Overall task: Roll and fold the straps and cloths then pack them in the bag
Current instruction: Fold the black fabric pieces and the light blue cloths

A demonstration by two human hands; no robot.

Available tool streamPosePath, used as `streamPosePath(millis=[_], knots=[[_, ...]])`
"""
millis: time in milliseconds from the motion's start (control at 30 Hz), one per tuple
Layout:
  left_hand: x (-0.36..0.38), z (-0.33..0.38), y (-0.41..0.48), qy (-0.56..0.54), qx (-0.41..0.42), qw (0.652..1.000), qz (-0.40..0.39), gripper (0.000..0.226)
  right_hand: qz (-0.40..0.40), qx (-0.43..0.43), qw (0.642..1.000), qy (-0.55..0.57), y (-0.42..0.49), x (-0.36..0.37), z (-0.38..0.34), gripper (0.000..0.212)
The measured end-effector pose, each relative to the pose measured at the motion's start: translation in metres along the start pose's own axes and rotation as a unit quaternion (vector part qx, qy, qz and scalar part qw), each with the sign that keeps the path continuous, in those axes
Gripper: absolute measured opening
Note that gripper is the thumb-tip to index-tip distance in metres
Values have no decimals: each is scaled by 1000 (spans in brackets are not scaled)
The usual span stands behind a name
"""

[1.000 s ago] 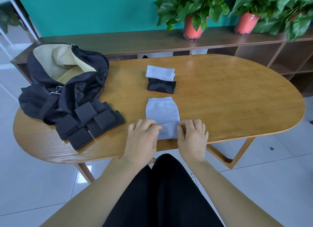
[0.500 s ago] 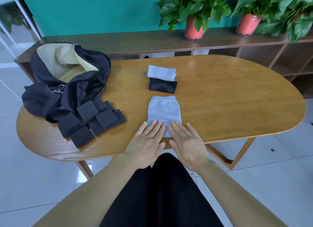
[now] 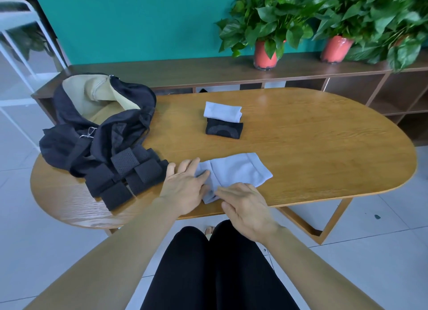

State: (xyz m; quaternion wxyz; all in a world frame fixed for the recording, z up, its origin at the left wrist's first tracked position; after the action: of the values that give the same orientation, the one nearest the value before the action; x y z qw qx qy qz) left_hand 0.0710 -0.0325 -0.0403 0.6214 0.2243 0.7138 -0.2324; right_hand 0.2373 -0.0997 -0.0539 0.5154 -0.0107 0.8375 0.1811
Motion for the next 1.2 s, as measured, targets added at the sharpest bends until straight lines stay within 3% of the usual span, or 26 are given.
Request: streamPosePath(millis=[100,200,367,533,733,833,1000,1200], knots=[[-5,0,5,-8,-16,1000,25,47,63,17,998,-24,15,-16,17,31],[-16,24,13,-24,0,994,105,43,77,60,992,-83,38,-27,39,39],[-10,59,32,-75,7,990,117,25,-23,106,978,-179,71,-27,61,44],[0,56,39,-55,-19,994,87,28,-93,103,966,-220,80,-22,68,47],[4,29,45,-9,20,996,90,50,-54,112,974,-188,59,-23,75,37],[6,18,44,28,37,992,119,43,-14,100,981,-168,45,-19,71,41],[8,4,43,59,16,990,130,32,21,62,986,-153,23,-13,47,30],[8,-9,28,20,68,989,131,62,27,32,993,-109,13,-4,24,33]])
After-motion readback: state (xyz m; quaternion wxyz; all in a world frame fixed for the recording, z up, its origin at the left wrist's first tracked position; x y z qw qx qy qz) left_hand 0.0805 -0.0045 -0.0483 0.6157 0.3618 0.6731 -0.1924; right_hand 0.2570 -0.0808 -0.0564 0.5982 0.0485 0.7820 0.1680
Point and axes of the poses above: each hand's wrist, its own y-axis towards the middle knuckle, its own x-axis out of the palm, z = x × y, the point moved 2 cm from there along y, towards the middle knuckle, and after that the axes turned 12 degrees about x, right-handed, at the moved point
